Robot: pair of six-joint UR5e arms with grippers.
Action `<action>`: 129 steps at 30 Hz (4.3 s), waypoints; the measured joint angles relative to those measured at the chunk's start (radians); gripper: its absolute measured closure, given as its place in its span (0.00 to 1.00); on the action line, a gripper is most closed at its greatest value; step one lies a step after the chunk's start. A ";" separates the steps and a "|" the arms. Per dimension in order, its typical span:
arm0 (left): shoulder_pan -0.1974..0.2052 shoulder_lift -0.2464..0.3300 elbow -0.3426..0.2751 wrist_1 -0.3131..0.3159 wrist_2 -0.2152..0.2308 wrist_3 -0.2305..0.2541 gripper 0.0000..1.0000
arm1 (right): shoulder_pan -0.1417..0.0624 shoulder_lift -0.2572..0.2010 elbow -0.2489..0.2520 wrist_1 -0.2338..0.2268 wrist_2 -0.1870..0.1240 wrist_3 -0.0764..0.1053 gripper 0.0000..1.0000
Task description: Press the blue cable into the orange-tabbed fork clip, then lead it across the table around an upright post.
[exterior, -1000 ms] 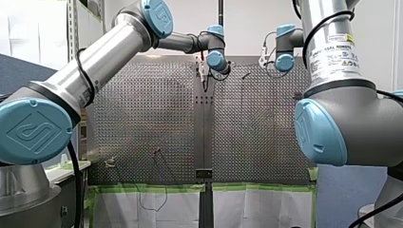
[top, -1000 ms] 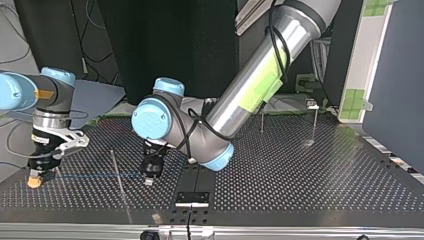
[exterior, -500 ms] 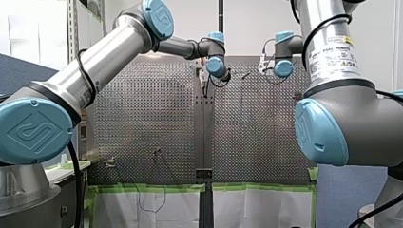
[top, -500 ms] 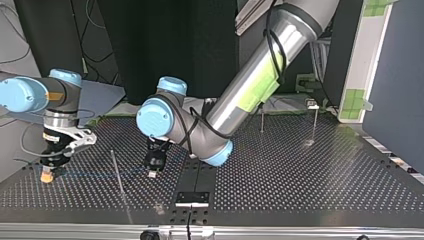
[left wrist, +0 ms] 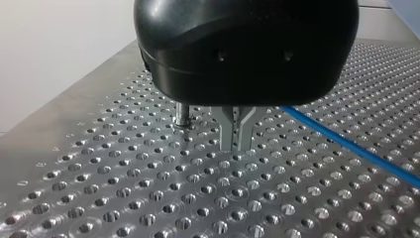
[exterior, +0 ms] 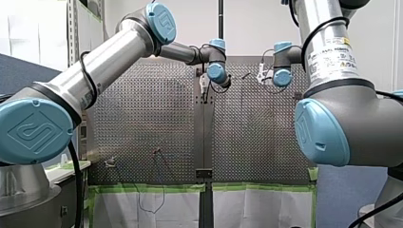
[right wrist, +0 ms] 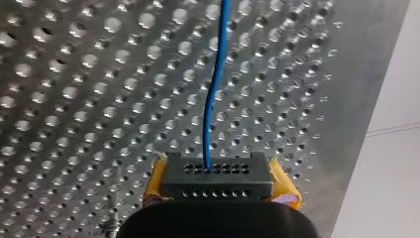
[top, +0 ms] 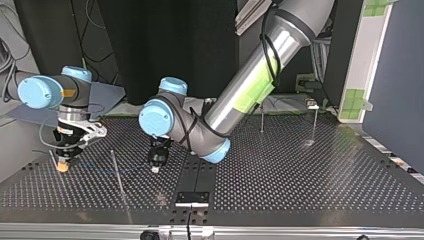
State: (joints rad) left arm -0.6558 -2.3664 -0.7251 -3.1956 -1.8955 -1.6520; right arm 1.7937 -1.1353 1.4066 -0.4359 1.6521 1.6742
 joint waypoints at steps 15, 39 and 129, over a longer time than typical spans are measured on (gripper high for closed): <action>0.011 -0.001 0.000 -0.001 -0.028 0.005 1.00 | 0.014 0.072 0.059 -0.086 0.000 -0.015 1.00; 0.013 0.000 -0.067 0.054 -0.026 0.000 0.00 | 0.003 0.207 0.090 -0.144 -0.001 -0.079 1.00; 0.040 0.000 -0.060 0.054 -0.027 -0.037 0.00 | -0.215 0.906 -0.071 -0.576 0.029 -0.043 1.00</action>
State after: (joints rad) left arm -0.6160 -2.3664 -0.7850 -3.1413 -1.9225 -1.6888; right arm 1.5789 -0.2288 1.3356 -1.0114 1.6816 1.6312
